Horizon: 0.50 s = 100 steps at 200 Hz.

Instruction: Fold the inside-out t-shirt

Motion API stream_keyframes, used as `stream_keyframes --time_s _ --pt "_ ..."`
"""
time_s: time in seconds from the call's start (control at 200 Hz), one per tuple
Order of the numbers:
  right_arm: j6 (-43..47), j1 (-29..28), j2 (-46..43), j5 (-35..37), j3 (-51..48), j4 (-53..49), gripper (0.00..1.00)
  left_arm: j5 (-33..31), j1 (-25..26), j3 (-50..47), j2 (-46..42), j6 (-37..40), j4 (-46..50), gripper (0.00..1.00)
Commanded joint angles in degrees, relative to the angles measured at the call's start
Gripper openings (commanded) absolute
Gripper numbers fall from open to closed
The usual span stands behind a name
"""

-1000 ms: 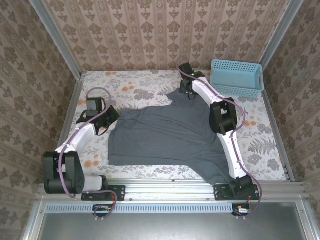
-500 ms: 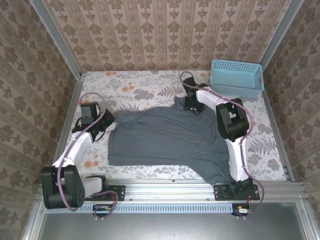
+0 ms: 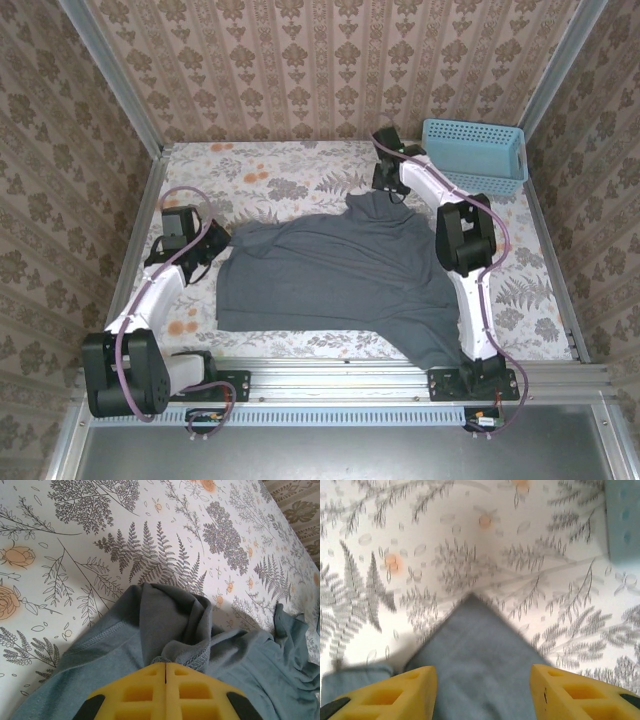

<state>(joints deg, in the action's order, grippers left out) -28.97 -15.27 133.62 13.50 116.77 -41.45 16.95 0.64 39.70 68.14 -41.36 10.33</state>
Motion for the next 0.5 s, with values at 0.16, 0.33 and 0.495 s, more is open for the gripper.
stream_keyframes --time_s 0.16,0.33,0.495 --pt "2.0 1.1 12.7 0.8 16.1 -10.0 0.53 1.5 -0.3 0.0 -1.4 1.1 0.3 0.0" --pt "1.9 1.2 17.8 -0.6 22.2 -14.0 0.53 3.1 -0.5 -0.9 -2.0 0.9 -2.0 0.0" --pt "1.9 1.1 18.8 -1.5 22.5 -14.8 0.47 6.1 -1.2 -1.0 -1.8 0.5 -5.1 0.0"
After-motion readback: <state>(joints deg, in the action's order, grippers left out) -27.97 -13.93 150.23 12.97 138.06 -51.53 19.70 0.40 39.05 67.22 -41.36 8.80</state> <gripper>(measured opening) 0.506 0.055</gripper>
